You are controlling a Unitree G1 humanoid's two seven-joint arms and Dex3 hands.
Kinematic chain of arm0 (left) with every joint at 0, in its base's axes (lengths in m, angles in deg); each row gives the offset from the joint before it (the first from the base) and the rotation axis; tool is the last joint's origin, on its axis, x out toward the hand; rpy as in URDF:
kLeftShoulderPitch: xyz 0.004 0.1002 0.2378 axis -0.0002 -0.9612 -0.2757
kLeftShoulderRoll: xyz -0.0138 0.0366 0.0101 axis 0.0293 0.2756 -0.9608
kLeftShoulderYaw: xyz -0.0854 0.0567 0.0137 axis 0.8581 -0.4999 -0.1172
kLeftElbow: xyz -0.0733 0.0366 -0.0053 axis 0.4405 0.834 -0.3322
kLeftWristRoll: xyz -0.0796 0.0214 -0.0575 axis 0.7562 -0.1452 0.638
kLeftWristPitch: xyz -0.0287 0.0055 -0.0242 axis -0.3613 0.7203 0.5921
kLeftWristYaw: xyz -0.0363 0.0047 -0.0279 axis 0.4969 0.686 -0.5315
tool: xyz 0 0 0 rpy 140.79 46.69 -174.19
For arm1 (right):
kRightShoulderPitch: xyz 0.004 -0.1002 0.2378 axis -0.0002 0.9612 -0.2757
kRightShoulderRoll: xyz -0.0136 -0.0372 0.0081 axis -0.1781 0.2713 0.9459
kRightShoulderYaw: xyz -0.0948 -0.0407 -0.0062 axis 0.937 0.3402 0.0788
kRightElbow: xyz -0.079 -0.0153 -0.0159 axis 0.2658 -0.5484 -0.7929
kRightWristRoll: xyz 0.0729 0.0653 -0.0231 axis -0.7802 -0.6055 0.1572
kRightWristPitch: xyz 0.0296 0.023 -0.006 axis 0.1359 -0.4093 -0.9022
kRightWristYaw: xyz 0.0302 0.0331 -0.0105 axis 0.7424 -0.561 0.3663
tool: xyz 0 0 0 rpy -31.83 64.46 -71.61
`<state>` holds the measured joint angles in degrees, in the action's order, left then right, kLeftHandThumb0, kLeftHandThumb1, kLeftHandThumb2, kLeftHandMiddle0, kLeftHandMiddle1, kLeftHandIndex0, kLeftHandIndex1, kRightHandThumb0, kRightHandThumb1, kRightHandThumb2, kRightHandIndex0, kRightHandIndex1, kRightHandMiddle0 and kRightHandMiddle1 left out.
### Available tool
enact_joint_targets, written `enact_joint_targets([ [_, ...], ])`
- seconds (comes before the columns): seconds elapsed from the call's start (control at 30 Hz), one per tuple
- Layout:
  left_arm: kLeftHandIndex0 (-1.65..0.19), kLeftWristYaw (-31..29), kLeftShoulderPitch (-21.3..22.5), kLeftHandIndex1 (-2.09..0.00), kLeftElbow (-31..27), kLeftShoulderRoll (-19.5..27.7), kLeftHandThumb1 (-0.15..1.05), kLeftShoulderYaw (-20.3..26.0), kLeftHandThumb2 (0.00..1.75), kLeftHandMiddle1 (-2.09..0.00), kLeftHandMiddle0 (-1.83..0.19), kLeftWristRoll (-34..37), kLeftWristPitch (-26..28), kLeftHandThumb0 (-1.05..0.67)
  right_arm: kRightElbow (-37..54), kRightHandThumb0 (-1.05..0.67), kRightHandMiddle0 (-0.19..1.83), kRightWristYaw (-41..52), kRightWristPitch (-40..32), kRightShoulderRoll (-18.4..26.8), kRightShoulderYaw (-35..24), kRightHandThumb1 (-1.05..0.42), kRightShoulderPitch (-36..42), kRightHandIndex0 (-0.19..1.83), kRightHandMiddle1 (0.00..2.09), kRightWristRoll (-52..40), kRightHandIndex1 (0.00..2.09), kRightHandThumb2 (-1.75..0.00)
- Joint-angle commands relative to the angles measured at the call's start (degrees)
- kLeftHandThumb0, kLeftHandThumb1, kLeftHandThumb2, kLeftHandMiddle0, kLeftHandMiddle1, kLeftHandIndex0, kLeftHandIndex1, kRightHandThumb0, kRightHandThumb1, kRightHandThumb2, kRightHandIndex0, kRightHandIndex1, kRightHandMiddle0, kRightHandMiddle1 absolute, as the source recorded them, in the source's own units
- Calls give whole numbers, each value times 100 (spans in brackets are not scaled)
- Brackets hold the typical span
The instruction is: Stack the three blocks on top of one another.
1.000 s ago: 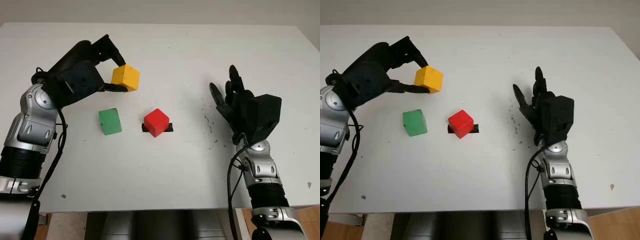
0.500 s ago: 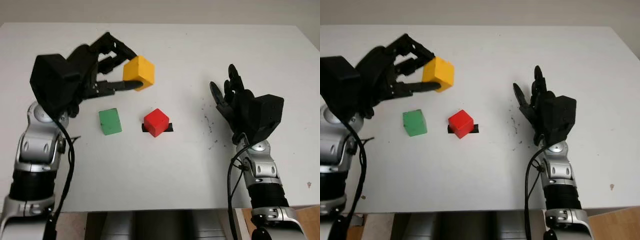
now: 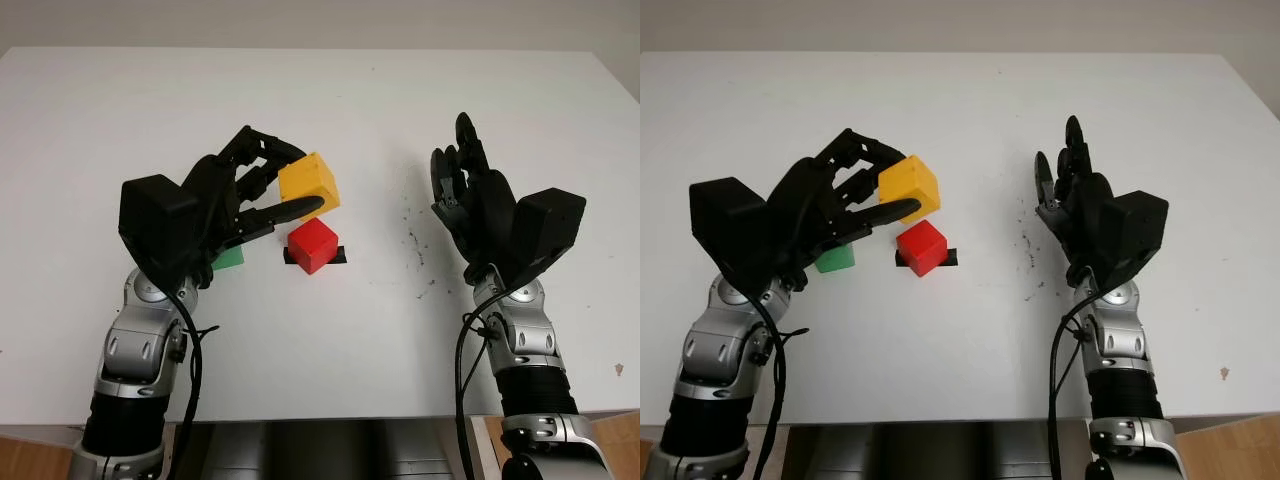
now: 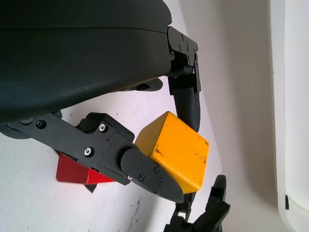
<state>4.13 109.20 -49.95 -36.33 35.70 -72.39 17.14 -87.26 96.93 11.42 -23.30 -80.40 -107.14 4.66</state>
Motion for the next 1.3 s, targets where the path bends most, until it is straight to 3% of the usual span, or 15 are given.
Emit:
enact_joint_targets([
  [0.0, -23, 63, -21, -173, 0, -123, 105, -21, 8, -4, -27, 37, -89, -43, 229, -71, -19, 40, 65, 18, -16, -105, 73, -19, 2, -43, 3, -68],
  [0.43, -27, 377, 65, -172, 165, -105, 104, -148, 6, -5, -25, -427, -100, -41, 571, -69, -19, -17, -79, -23, -6, -105, 182, -19, 3, -3, 3, -67],
  [0.73, -22, 591, 133, -183, 413, -24, 104, -233, 6, -6, -27, -933, -595, -38, 620, -67, -19, -69, -114, -48, 31, -105, 194, -19, 2, 28, 2, -69],
  [1.27, -25, 155, 265, -183, 309, 173, 101, -341, 5, -6, -29, -1000, -267, -37, 620, -63, -19, -127, 15, -135, 51, -105, 238, -19, 3, 24, 3, -69],
])
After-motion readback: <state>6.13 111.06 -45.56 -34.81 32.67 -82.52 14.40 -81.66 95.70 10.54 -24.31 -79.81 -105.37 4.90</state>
